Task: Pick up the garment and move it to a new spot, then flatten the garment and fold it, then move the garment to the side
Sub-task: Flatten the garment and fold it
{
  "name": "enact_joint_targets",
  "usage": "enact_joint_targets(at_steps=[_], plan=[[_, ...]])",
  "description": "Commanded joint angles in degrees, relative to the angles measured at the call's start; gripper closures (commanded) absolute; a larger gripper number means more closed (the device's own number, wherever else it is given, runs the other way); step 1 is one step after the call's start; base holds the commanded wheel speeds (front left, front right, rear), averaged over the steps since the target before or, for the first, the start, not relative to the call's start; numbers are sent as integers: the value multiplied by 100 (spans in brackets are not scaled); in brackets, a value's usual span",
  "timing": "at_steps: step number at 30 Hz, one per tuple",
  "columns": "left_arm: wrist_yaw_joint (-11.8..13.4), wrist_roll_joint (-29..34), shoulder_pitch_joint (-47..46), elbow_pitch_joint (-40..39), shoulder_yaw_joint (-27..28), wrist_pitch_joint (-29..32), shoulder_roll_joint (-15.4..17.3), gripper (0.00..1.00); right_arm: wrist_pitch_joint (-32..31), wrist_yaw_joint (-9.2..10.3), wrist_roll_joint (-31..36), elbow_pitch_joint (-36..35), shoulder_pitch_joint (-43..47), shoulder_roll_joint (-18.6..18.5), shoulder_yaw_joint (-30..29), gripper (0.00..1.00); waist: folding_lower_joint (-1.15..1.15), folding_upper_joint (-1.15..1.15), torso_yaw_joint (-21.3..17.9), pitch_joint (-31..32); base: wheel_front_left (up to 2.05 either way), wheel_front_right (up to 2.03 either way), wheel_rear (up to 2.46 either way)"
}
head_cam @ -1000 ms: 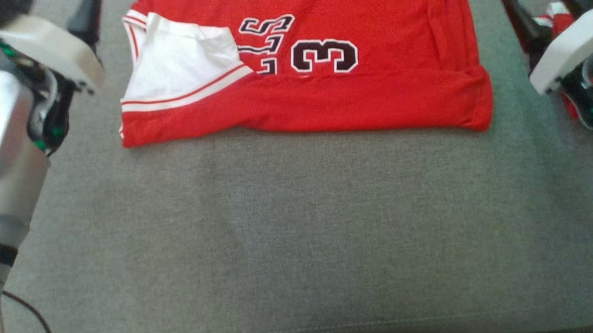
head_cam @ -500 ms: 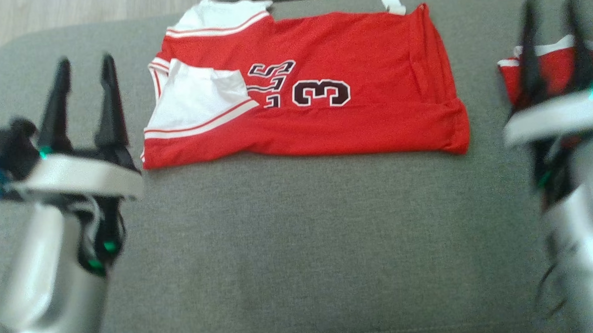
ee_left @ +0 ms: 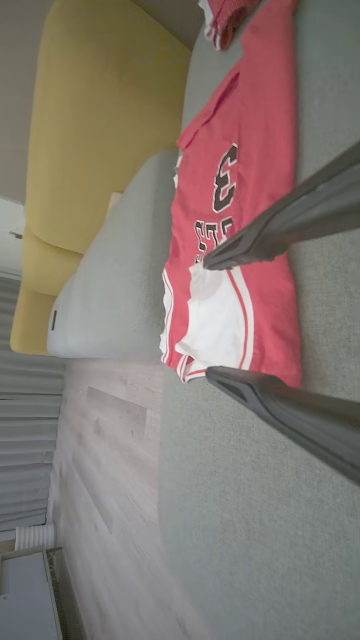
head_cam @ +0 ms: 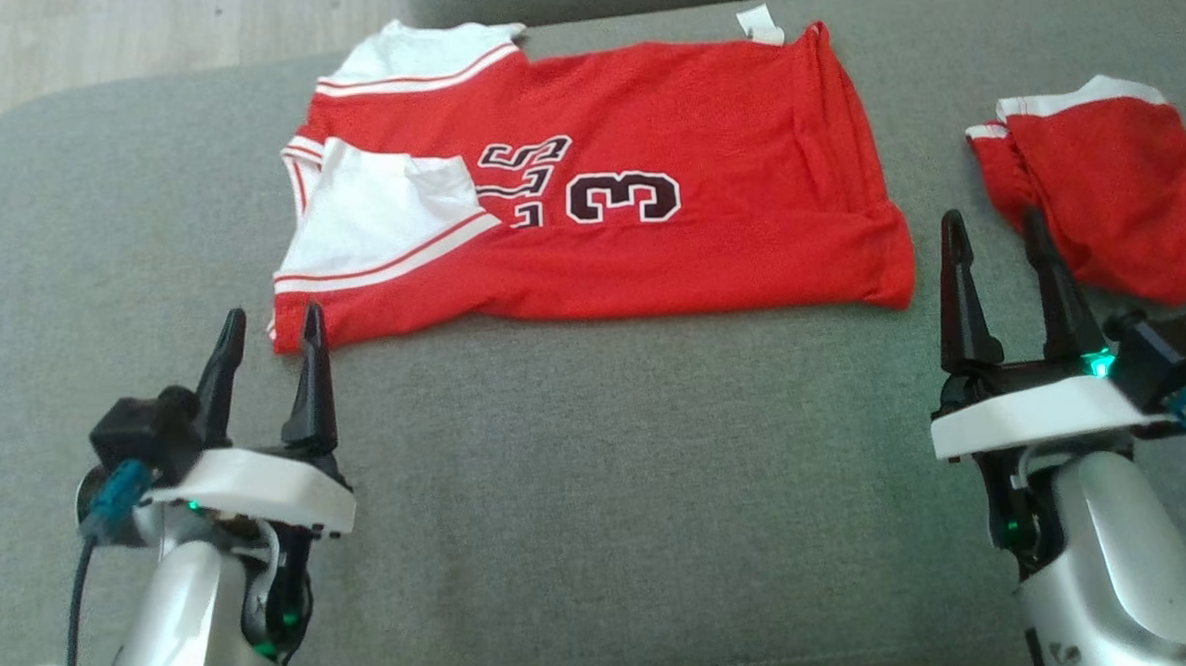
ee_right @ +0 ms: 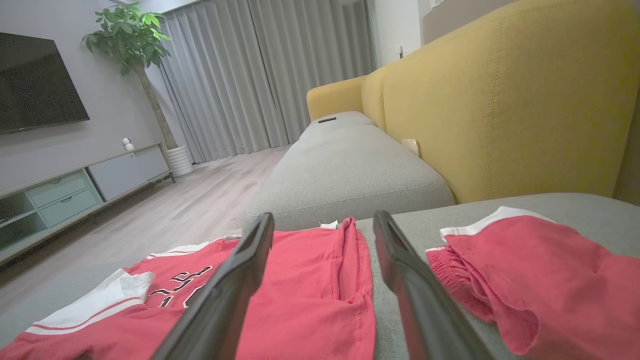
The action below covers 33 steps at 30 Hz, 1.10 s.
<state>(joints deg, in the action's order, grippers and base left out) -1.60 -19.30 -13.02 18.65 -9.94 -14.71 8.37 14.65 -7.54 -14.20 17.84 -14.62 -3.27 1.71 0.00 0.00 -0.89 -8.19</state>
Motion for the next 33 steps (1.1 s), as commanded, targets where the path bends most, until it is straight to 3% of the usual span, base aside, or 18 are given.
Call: enact_joint_targets(at_steps=[1,11,23,29,30,31,33], plan=[[-20,133,-371,12,279,-29,86,0,34,5,-17,-242,-195,37,159,0,0,0,-66,-103,0,0,0],[205,242,-1232,1803,415,-14,211,0,34,5,-74,-336,-356,38,251,0,0,0,-268,-480,0,0,0],[-24,244,-2311,3656,301,298,521,0,35,5,-121,-387,-543,39,307,0,0,0,-500,-881,0,0,0],[-69,270,-2543,4210,188,361,507,0,35,5,-132,-375,-543,39,331,0,0,0,-533,-903,0,0,0],[-123,259,-2580,4328,158,337,484,61,35,5,-127,-329,-540,39,344,0,0,0,-528,-883,0,0,0],[-153,262,-2593,4358,137,293,475,100,24,5,-124,-285,-539,39,353,0,0,0,-521,-866,0,0,0],[-175,246,-2625,4324,140,155,459,100,-47,5,-104,-183,-545,39,367,0,0,0,-497,-834,0,0,0]])
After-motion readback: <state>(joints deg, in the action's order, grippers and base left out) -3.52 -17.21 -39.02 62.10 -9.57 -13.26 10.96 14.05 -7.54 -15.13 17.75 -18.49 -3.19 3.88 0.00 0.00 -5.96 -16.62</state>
